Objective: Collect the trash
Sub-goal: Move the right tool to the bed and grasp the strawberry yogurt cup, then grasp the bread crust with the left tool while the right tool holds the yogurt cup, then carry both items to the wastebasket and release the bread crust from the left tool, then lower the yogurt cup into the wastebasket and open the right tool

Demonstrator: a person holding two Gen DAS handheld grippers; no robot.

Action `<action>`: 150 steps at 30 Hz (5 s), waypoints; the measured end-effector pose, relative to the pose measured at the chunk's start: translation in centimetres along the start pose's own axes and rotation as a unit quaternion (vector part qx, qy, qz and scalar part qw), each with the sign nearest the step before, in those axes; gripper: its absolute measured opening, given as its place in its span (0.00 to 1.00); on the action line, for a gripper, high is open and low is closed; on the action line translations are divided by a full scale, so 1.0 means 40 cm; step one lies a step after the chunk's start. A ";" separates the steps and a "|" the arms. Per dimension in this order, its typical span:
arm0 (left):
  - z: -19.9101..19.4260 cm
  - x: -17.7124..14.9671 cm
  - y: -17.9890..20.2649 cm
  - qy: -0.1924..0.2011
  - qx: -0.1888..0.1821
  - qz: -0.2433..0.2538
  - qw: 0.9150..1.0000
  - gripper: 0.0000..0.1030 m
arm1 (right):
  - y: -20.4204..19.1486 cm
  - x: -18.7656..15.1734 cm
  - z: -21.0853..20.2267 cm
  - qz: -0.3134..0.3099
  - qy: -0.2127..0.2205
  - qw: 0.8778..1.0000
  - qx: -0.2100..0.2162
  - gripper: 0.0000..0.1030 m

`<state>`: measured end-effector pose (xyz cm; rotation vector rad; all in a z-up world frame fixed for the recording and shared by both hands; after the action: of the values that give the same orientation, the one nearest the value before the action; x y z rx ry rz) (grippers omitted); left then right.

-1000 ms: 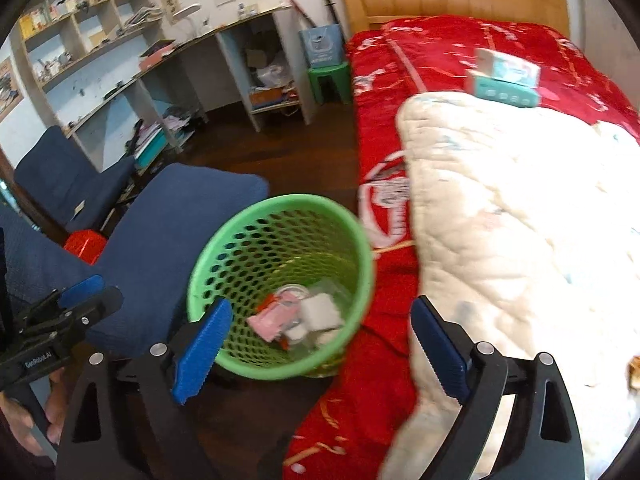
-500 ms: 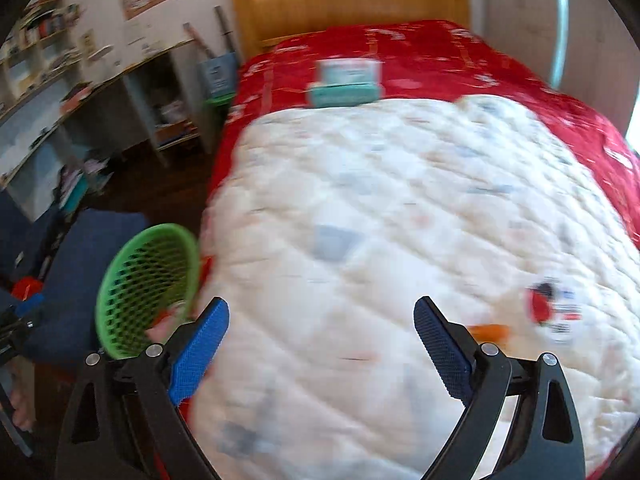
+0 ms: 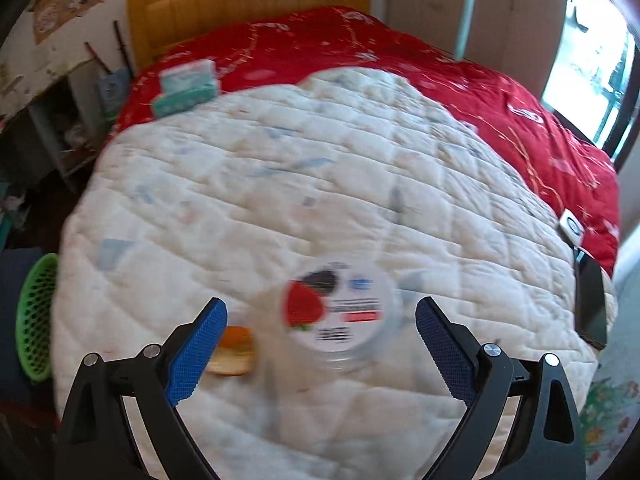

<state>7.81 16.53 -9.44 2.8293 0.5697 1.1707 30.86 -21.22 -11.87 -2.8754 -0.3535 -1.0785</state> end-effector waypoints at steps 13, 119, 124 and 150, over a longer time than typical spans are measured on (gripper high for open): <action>0.052 0.021 0.120 -0.014 -0.021 0.034 0.999 0.73 | 0.021 -0.019 0.117 -0.021 -0.034 0.999 -0.006 0.91; 0.030 0.015 -0.176 0.014 0.017 -0.007 1.000 0.29 | -0.564 -0.058 -0.258 -0.102 0.032 0.969 0.224 0.88; 0.072 -0.003 -0.228 -0.007 0.027 -0.027 0.999 0.31 | -0.613 -0.058 -0.251 -0.111 0.027 0.966 0.234 0.88; -0.044 -0.043 -0.360 0.018 0.069 -0.095 0.993 0.55 | -0.854 -0.069 -0.176 -0.137 -0.017 0.945 0.296 0.88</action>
<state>0.84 29.16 -11.69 2.7902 0.9334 1.1936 16.46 10.56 -9.50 -2.3482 -0.9245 -0.7716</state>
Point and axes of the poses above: each gripper's, at about its wrist camera, not at the fingertips, and z roughly the way its jaws point, y to its right, x to its top, the point moved 4 cm from there along z, roughly the way its jaws point, and after that the axes turned 4 degrees about y, right-handed, at the moved point
